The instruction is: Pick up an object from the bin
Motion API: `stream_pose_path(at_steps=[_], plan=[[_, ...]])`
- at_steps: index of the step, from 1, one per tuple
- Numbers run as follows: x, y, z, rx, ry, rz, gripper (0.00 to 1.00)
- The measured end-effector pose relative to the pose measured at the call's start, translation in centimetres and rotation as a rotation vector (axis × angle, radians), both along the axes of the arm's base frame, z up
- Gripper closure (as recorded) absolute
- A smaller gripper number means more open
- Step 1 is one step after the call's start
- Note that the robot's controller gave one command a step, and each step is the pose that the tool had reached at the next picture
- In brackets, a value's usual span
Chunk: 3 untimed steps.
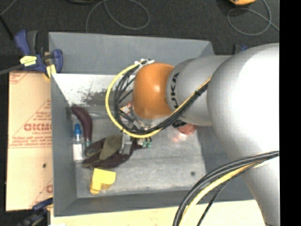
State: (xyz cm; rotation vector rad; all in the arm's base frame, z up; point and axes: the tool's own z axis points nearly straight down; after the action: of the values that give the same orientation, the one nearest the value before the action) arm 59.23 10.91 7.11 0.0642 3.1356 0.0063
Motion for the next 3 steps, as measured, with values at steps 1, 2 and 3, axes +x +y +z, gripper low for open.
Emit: stream_pose_path(at_steps=[1,2,3], plan=[[0.0,0.0,0.0,0.000,0.000,-0.001,1.00],[1.3,-0.7,3.3,0.002,-0.003,-0.066,1.00],[1.3,-0.7,3.3,0.002,-0.003,-0.066,1.00]])
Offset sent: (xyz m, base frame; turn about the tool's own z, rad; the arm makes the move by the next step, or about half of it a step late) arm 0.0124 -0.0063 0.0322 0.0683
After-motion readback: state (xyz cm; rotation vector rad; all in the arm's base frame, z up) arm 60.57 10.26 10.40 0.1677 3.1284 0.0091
